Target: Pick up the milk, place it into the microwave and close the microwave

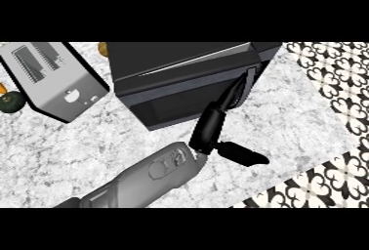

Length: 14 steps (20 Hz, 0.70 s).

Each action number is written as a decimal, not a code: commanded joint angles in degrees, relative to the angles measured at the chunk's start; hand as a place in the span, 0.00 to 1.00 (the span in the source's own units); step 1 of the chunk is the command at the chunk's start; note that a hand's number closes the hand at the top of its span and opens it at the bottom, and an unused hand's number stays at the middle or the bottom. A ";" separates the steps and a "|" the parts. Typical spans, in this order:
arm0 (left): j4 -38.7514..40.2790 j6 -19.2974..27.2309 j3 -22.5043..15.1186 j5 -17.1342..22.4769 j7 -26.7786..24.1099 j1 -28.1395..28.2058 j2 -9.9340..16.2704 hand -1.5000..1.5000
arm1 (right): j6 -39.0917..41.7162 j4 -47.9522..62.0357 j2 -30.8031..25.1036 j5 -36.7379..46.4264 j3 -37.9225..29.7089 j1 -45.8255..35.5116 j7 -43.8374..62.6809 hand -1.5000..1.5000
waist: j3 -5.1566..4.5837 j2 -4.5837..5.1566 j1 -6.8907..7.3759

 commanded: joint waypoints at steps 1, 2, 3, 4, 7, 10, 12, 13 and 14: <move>2.28 0.78 0.66 2.00 -0.91 -2.65 -0.05 0.00 | 1.15 0.23 -0.80 -1.66 0.37 -0.98 0.54 0.00 | 0.13 0.52 -1.39; 2.70 0.67 1.02 2.87 -1.24 -2.52 -0.05 0.00 | 0.90 -0.22 -1.39 -1.62 -0.06 -1.15 0.90 0.00 | -0.03 0.56 -1.66; 2.80 0.92 0.39 3.13 -1.15 -3.15 -0.05 0.00 | 0.85 -0.18 -1.52 -2.32 -0.45 -1.66 0.80 0.00 | 0.06 0.33 -2.22; 3.45 0.87 1.38 3.58 -1.16 -4.43 -0.05 0.00 | 0.88 0.36 -2.06 -2.28 -0.83 -1.54 1.13 0.00 | 0.09 0.48 -2.43; 4.47 1.17 0.94 5.00 -1.96 -4.55 -0.05 0.00 | 1.12 0.16 -2.41 -3.27 -0.42 -2.42 1.65 0.00 | 0.06 0.75 -2.76; 5.12 1.81 0.67 5.78 -2.99 -5.26 -0.04 0.00 | 1.25 0.71 -3.81 -4.31 -1.53 -2.94 2.27 0.00 | 0.08 0.62 -3.37; 5.32 2.15 0.29 6.45 -3.90 -5.01 -0.04 0.00 | 1.24 1.06 -3.73 -4.91 -1.13 -3.34 2.56 0.00 | 0.09 0.84 -3.13; 5.24 2.04 0.25 7.23 -4.00 -4.80 -0.04 0.00 | 1.10 1.24 -3.77 -5.43 -1.17 -3.55 2.73 0.00 | 0.07 0.86 -3.03; 5.46 2.20 0.00 7.35 -3.96 -5.56 -0.04 0.00 | 1.39 1.42 -4.09 -5.72 -1.29 -3.58 2.86 0.00 | 0.15 0.65 -3.33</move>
